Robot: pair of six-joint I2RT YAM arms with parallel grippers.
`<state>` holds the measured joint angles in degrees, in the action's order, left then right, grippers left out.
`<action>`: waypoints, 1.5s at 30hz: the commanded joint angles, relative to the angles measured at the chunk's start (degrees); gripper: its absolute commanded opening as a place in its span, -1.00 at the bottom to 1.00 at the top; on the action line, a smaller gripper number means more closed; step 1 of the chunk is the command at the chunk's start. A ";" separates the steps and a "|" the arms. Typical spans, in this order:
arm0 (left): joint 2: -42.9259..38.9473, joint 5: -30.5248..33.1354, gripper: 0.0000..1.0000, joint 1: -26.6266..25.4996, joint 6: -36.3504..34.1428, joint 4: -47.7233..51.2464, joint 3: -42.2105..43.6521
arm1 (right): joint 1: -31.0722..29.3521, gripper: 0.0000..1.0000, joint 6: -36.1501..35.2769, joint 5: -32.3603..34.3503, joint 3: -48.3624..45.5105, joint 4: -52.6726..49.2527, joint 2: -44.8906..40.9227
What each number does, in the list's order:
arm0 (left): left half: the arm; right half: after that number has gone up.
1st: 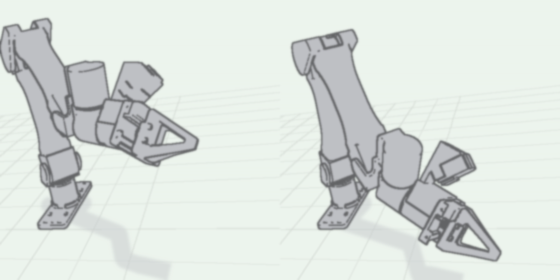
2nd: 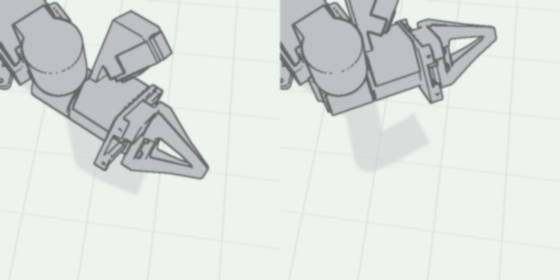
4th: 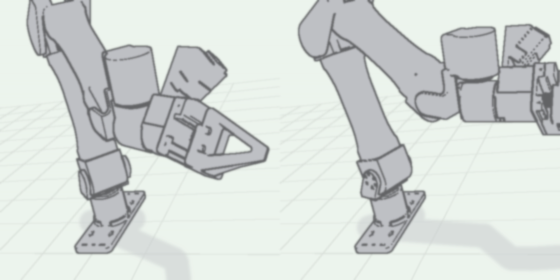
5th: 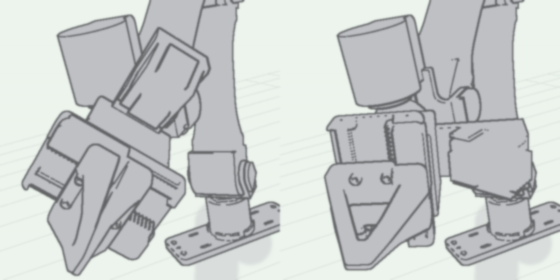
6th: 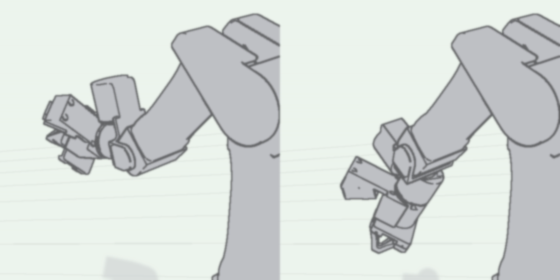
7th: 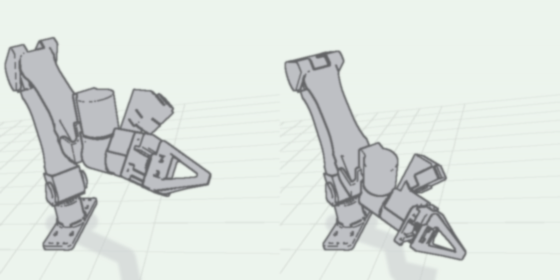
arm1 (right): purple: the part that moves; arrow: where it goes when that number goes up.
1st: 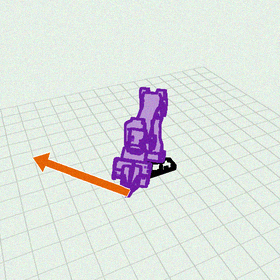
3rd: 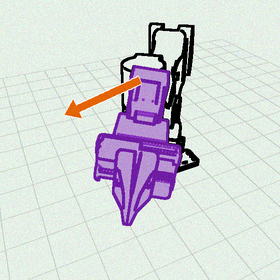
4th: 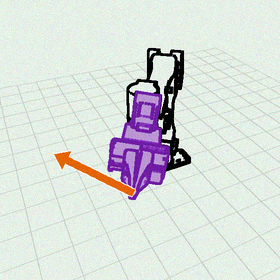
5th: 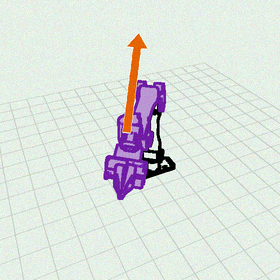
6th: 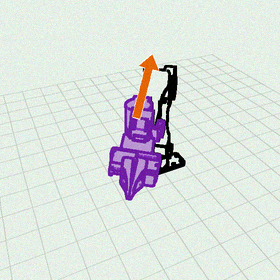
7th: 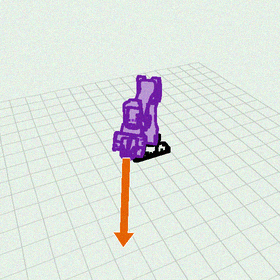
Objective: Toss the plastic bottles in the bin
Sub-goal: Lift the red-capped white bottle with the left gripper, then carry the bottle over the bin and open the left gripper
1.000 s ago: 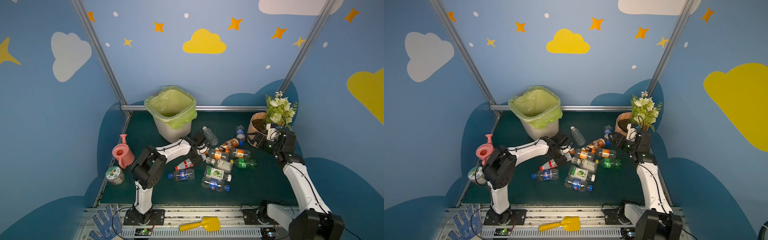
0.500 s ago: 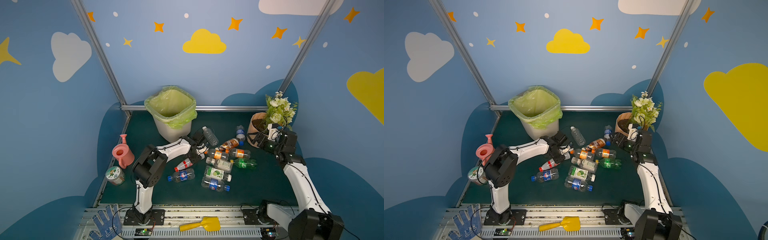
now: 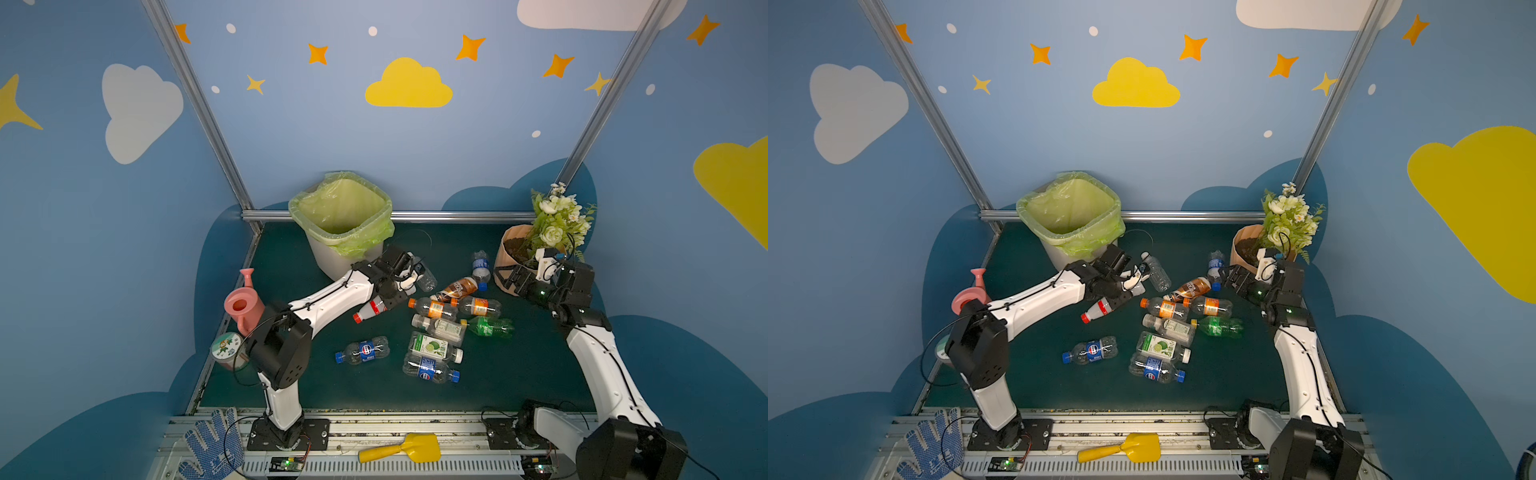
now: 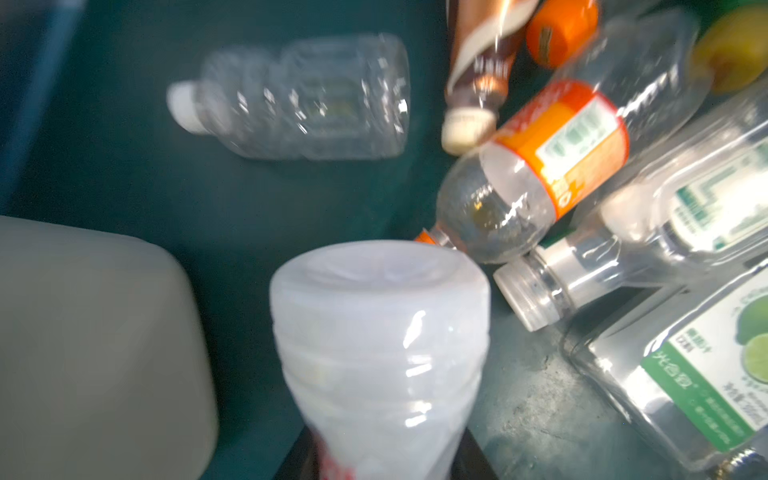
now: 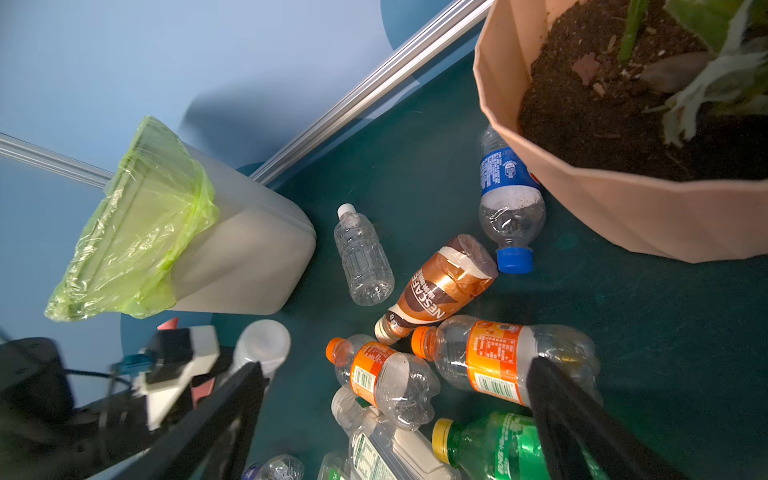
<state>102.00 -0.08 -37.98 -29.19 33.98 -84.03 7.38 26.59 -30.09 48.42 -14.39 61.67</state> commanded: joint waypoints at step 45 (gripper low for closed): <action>-13.55 3.30 1.00 17.78 19.00 -32.73 -15.84 | 0.53 0.93 -4.67 0.44 -0.35 -4.74 -5.95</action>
<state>96.33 3.97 -18.92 -10.61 12.05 -100.31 7.55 23.31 -30.59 47.66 -17.58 56.62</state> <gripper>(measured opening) 0.998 0.967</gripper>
